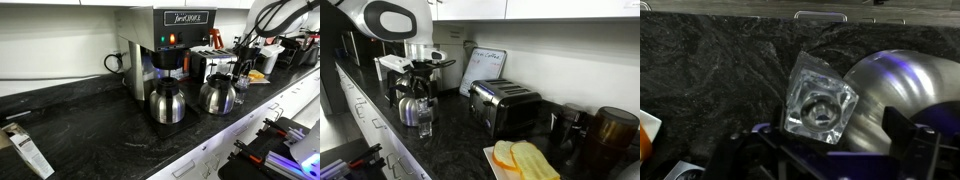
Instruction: Move the square container to the right
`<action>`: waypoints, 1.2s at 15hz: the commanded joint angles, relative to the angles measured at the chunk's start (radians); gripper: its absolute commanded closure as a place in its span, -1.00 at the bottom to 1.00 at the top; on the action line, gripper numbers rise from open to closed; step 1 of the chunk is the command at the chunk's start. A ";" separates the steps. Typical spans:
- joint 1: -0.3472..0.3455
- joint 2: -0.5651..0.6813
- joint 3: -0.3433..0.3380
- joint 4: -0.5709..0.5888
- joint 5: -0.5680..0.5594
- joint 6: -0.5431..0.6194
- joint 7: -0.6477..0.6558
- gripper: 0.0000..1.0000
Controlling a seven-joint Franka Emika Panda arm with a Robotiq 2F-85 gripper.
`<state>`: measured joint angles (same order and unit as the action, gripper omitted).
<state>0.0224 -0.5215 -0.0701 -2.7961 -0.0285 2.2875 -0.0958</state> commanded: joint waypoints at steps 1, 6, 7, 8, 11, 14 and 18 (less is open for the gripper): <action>-0.011 0.024 0.011 0.001 0.015 -0.008 0.011 -1.00; -0.010 0.037 0.010 0.001 0.017 -0.012 0.015 -0.99; -0.010 0.037 0.010 0.001 0.019 -0.019 0.017 -0.77; -0.014 0.036 0.012 0.001 0.014 -0.025 0.023 -0.59; -0.029 0.033 0.015 0.001 0.004 -0.030 0.050 -0.09; -0.037 0.029 0.019 0.001 -0.007 -0.032 0.066 0.35; -0.055 0.009 0.027 0.001 -0.045 -0.036 0.079 0.48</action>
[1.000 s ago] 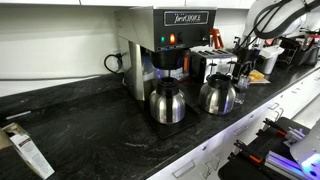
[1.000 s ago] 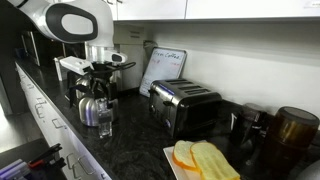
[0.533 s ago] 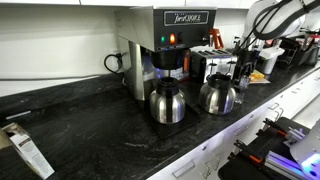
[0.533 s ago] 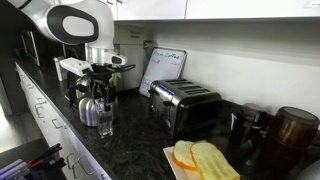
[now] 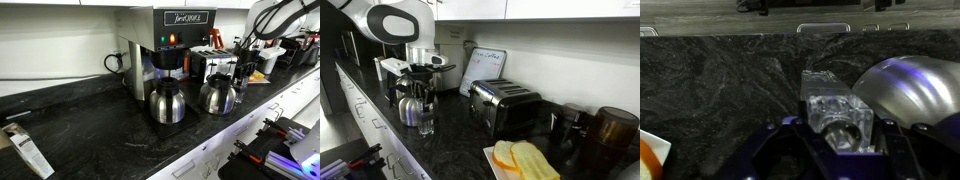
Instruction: Move the square container to the right
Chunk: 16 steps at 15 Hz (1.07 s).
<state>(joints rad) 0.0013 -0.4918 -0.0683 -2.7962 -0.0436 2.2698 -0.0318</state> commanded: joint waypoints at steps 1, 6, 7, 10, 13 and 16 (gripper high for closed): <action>-0.037 -0.029 0.025 0.002 -0.038 -0.021 0.013 0.48; -0.017 -0.091 -0.025 0.014 -0.073 -0.043 -0.171 0.48; -0.012 -0.108 -0.043 0.017 -0.077 -0.048 -0.230 0.48; -0.002 -0.151 -0.119 0.039 -0.094 -0.091 -0.451 0.48; -0.013 -0.158 -0.193 0.071 -0.143 -0.147 -0.636 0.48; -0.035 -0.167 -0.198 0.054 -0.149 -0.122 -0.637 -0.02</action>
